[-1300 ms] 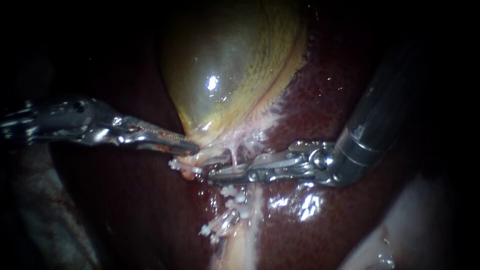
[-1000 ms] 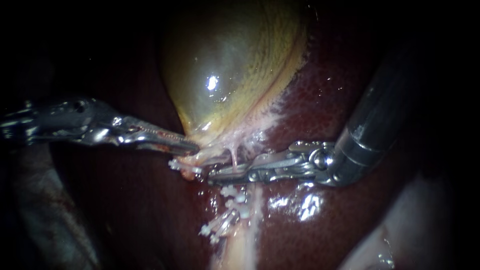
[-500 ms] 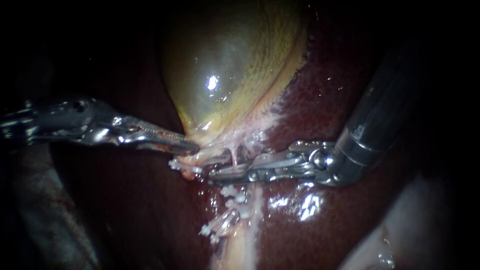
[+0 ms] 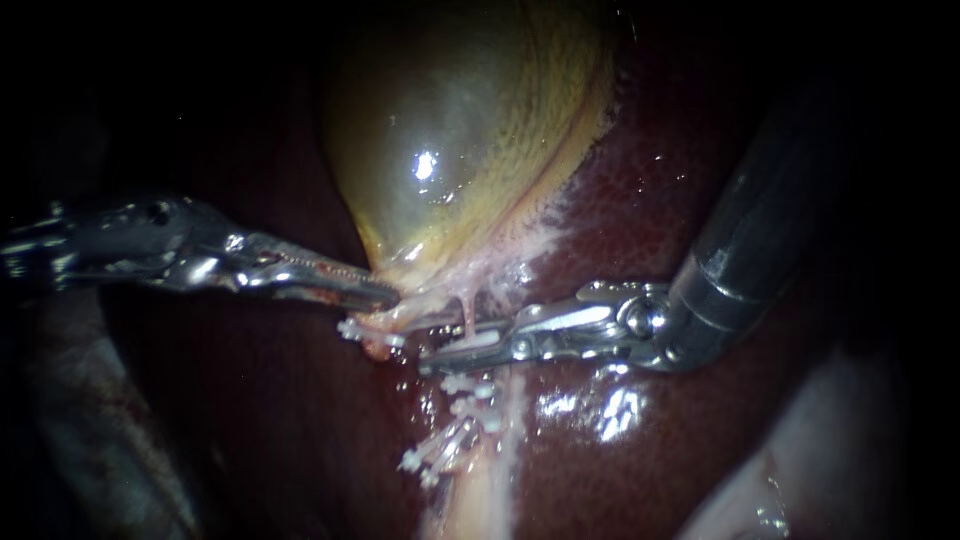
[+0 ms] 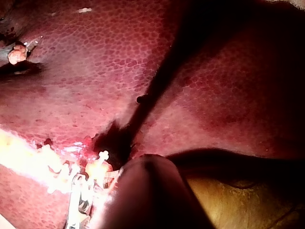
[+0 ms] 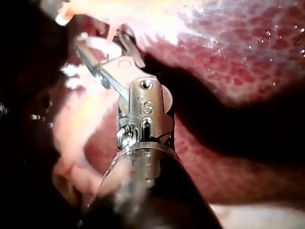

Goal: Going back third clip right tube

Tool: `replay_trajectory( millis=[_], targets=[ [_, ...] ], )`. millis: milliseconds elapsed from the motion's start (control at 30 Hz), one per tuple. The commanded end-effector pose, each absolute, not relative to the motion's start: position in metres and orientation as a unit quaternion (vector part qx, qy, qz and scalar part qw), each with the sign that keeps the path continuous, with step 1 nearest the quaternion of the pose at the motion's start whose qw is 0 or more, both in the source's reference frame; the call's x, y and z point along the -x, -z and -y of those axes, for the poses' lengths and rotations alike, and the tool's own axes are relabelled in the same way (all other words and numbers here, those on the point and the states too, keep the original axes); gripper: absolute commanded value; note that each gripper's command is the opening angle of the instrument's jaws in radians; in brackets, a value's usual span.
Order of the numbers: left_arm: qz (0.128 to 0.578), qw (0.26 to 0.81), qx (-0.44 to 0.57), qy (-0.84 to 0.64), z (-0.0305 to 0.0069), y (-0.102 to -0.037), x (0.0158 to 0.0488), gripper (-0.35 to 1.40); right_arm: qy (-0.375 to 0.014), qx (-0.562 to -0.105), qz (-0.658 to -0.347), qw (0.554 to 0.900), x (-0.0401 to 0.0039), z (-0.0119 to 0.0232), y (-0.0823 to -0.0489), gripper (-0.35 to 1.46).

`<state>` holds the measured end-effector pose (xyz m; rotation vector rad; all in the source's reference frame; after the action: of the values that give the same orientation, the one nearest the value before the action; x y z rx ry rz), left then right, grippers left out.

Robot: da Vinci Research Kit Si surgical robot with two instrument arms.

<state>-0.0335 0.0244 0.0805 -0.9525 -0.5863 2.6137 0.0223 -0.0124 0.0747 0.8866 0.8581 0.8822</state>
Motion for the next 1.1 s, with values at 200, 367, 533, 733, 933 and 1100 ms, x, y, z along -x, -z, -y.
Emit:
replay_trajectory(
  millis=[200,367,533,733,933,1100],
  targets=[
    [0.204,0.149,0.331,-0.909,-0.0244,-0.0805,0.0335,-0.35,-0.394,-0.401,-0.391,0.729,-0.0225,0.0126,-0.0748,0.49],
    [0.204,0.149,0.331,-0.909,-0.0244,-0.0805,0.0335,-0.35,-0.389,-0.399,-0.393,0.731,-0.0228,0.0127,-0.0750,0.50],
    [0.204,0.149,0.331,-0.909,-0.0244,-0.0805,0.0335,-0.35,-0.378,-0.393,-0.398,0.738,-0.0228,0.0127,-0.0750,0.51],
    [0.204,0.149,0.331,-0.909,-0.0244,-0.0805,0.0335,-0.35,-0.362,-0.389,-0.406,0.743,-0.0230,0.0130,-0.0751,0.53],
    [0.204,0.149,0.331,-0.909,-0.0244,-0.0805,0.0335,-0.35,-0.339,-0.378,-0.415,0.755,-0.0229,0.0128,-0.0751,0.53],
    [0.205,0.151,0.331,-0.909,-0.0244,-0.0805,0.0335,-0.35,-0.323,-0.369,-0.421,0.763,-0.0230,0.0129,-0.0751,0.54]
  ],
)
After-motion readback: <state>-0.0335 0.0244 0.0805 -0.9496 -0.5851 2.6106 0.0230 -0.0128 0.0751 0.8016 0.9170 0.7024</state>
